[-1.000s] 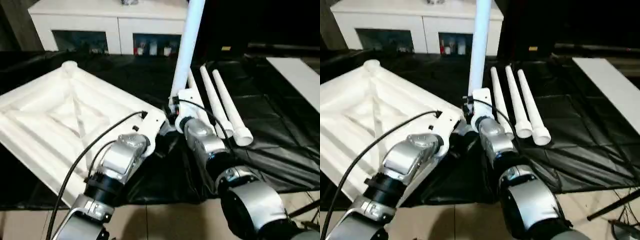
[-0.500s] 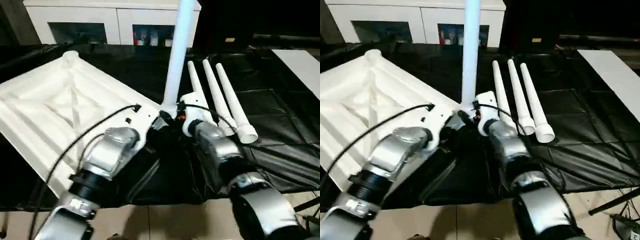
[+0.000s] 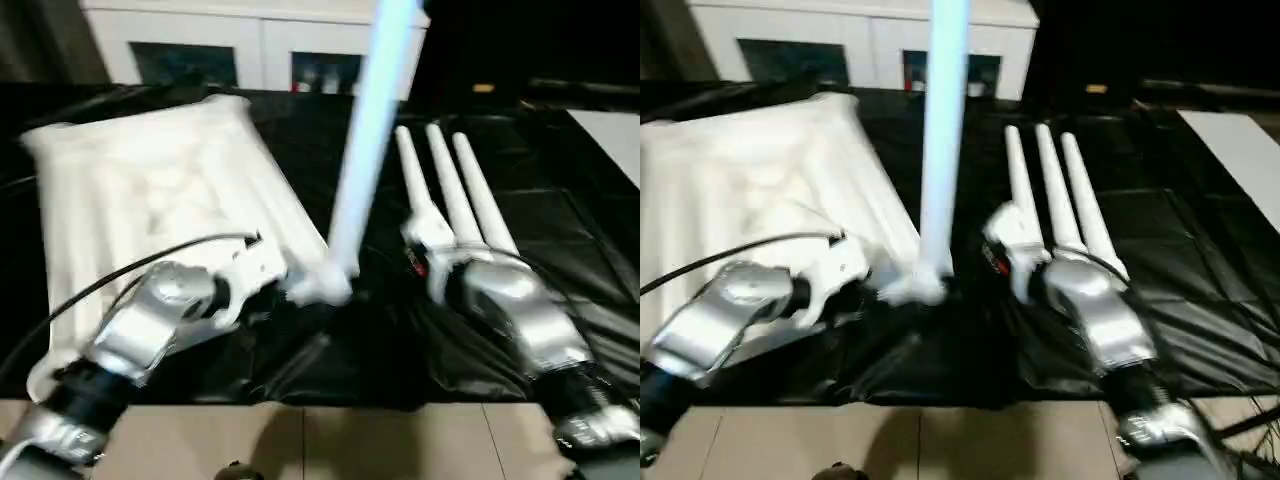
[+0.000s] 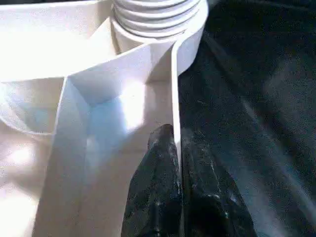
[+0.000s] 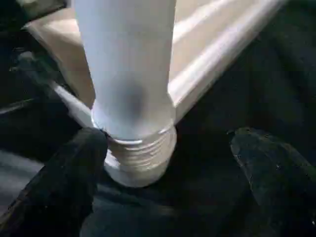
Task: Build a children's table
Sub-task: Rotate leg to tighten
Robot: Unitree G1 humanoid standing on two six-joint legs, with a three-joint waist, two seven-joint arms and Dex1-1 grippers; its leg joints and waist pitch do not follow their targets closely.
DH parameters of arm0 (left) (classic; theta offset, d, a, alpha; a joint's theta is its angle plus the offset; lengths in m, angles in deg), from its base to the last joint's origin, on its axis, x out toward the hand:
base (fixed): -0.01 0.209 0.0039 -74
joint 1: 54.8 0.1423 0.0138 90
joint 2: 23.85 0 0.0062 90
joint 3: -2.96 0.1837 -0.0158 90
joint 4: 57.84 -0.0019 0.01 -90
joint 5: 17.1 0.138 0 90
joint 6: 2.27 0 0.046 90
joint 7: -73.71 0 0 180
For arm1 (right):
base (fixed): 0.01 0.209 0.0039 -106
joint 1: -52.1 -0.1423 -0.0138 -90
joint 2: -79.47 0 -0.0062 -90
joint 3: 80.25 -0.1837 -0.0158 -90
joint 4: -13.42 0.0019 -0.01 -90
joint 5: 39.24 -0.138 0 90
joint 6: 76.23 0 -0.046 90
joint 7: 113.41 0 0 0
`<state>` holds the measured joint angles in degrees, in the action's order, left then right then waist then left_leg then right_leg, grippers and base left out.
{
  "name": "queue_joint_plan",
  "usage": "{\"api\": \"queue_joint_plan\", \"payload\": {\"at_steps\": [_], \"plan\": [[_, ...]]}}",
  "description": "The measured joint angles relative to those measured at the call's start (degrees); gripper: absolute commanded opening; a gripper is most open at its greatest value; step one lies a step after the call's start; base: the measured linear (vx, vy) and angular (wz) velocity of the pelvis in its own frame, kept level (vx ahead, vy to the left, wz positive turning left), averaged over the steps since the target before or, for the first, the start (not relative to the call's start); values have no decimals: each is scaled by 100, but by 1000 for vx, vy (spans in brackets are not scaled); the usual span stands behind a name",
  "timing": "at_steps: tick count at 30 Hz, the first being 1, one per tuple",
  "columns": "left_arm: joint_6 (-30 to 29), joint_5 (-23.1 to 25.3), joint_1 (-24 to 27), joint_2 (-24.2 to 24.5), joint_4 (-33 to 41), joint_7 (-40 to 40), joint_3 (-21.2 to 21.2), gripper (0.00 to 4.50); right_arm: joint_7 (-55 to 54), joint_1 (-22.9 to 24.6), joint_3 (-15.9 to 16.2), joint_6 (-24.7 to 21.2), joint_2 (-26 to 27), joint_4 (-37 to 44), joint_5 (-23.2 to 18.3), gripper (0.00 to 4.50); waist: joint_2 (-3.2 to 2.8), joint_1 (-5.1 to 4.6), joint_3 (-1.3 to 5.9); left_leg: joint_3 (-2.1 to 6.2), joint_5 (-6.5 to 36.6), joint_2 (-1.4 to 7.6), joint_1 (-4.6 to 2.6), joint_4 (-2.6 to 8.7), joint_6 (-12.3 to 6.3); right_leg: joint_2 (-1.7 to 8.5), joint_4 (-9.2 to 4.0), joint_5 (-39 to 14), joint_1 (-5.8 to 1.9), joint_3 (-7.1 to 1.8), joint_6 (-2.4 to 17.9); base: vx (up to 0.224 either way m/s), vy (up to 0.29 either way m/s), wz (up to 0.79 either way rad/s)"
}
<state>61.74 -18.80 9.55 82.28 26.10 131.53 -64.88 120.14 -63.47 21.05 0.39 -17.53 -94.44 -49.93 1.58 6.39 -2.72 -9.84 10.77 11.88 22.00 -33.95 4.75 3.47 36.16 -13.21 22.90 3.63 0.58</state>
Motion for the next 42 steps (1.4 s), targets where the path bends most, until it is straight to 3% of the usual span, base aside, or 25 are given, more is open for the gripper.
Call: {"api": "queue_joint_plan", "payload": {"at_steps": [6,12,31,42], "plan": [[224,-42,20,-13,41,211,155,0,446,243,111,-213,-237,436,-127,443,1,-12,0,-1,-10,4,-6,-10,19,0,10,29,0,-1,-6,0,0,0],[349,-4,20,-2,39,320,196,0,449,246,123,-252,-89,414,-196,443,1,-64,-1,-1,-31,5,-7,-11,17,0,12,54,2,-1,1,0,0,0],[485,93,35,49,-31,325,209,0,566,110,276,-74,47,191,-89,273,5,-78,0,1,-49,4,-5,-29,0,0,30,65,2,-1,-2,0,0,0],[457,137,89,48,-31,264,206,0,502,72,335,44,124,-2,-14,258,16,-108,7,3,-51,5,-14,-53,6,2,64,65,0,-4,-2,0,0,0]]}}
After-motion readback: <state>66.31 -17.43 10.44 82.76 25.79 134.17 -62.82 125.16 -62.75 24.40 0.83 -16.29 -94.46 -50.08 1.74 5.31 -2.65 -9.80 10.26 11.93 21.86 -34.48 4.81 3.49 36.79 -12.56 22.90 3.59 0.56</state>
